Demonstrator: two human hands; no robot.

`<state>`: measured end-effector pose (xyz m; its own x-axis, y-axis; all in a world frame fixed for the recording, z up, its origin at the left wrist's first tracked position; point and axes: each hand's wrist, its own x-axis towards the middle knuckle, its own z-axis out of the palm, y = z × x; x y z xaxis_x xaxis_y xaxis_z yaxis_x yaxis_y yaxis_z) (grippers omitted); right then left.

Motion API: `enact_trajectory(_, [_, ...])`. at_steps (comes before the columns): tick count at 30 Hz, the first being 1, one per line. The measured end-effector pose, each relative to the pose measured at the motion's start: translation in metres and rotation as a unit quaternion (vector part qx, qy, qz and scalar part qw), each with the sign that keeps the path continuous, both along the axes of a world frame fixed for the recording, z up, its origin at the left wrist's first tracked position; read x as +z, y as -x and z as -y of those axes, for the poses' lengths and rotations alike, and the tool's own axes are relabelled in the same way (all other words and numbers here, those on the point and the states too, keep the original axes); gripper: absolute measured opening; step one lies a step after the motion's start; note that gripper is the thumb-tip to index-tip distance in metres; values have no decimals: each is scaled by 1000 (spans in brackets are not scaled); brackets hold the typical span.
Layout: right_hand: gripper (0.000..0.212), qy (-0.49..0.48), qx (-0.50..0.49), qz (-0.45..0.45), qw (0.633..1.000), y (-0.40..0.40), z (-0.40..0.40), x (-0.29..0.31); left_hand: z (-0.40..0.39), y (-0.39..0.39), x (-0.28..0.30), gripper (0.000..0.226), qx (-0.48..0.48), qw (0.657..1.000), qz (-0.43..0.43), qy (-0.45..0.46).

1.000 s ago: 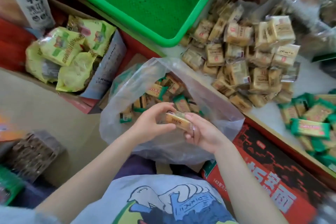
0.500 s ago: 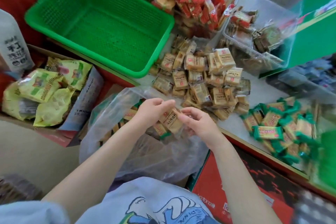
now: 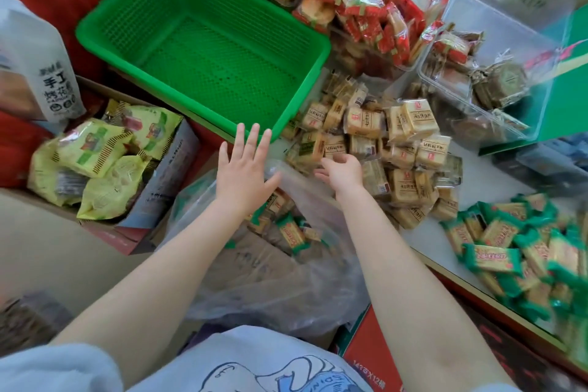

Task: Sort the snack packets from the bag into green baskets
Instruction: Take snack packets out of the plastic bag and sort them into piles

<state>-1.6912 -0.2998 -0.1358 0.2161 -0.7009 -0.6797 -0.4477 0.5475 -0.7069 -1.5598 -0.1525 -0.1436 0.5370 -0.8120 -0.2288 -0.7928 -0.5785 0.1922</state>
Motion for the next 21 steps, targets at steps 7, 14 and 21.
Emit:
enact_trajectory(7, [5,-22,60,-9,998,42,-78,1,-8,-4,0,74,-4,997,-38,68])
enact_trajectory(14, [36,-155,26,-104,982,77,-137,-96,-100,61,-43,33,-68,981,-84,159])
enact_trajectory(21, [66,-107,-17,-149,983,67,-132,-205,-144,67,-78,36,13,977,-214,-12])
